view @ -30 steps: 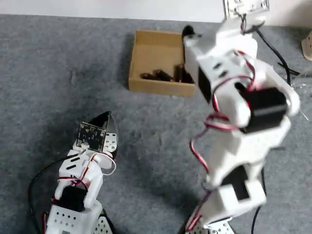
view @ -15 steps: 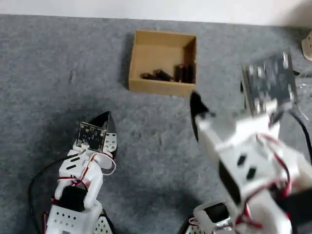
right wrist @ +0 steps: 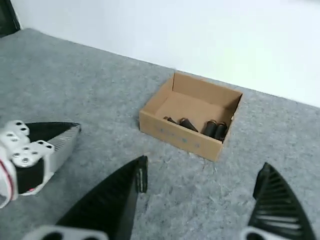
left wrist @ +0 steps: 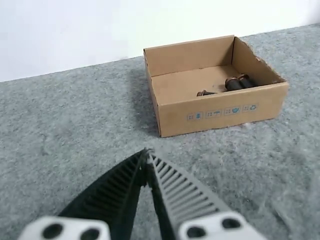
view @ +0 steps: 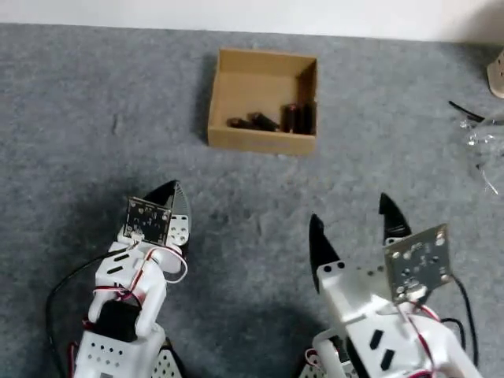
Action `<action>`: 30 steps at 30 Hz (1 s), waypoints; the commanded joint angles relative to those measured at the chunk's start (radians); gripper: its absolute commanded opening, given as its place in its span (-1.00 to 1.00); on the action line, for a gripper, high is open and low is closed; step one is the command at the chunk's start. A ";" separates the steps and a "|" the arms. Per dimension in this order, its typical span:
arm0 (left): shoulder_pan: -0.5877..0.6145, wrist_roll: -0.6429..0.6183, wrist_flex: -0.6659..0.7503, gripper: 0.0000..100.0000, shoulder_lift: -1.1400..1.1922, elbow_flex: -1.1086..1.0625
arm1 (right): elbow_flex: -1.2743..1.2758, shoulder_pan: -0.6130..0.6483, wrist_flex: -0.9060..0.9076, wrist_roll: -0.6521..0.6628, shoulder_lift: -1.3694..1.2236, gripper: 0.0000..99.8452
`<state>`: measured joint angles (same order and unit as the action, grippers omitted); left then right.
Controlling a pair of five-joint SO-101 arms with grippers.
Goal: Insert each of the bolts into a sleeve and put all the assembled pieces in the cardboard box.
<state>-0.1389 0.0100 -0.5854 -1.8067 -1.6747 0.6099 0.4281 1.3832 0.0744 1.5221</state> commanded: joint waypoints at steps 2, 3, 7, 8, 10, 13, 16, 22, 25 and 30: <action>-0.005 0.005 0.015 -0.98 -0.005 -0.021 | 0.232 -0.047 -0.139 -0.003 0.150 -0.38; -0.005 0.005 0.015 -0.98 -0.005 -0.021 | 0.280 -0.081 -0.166 -0.003 0.174 -0.38; -0.005 0.005 0.015 -0.98 -0.005 -0.021 | 0.492 -0.236 -0.271 -0.003 0.232 -0.38; -0.005 0.005 0.015 -0.98 -0.005 -0.021 | 0.553 -0.269 -0.298 -0.005 0.240 -0.38; -0.005 0.005 0.015 -0.98 -0.005 -0.021 | 0.679 -0.311 -0.341 -0.011 0.260 -0.38; -0.005 0.005 0.015 -0.98 -0.005 -0.021 | 0.826 -0.317 -0.355 -0.012 0.295 -0.38; -0.005 0.005 0.015 -0.98 -0.005 -0.021 | 0.918 -0.317 -0.354 -0.063 0.320 -0.38; -0.008 0.005 -0.049 -0.98 -0.004 -0.021 | 1.033 -0.321 -0.360 -0.184 0.315 -0.38; -0.013 0.005 -0.187 -0.98 -0.007 -0.021 | 1.101 -0.317 -0.360 -0.166 0.315 -0.38; -0.005 0.005 -0.382 -0.98 -0.013 -0.021 | 1.161 -0.321 -0.357 -0.150 0.314 -0.38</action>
<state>-0.1389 0.0084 -0.8784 -1.8067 -1.6747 1.6686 0.1227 1.0549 -0.0928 1.8259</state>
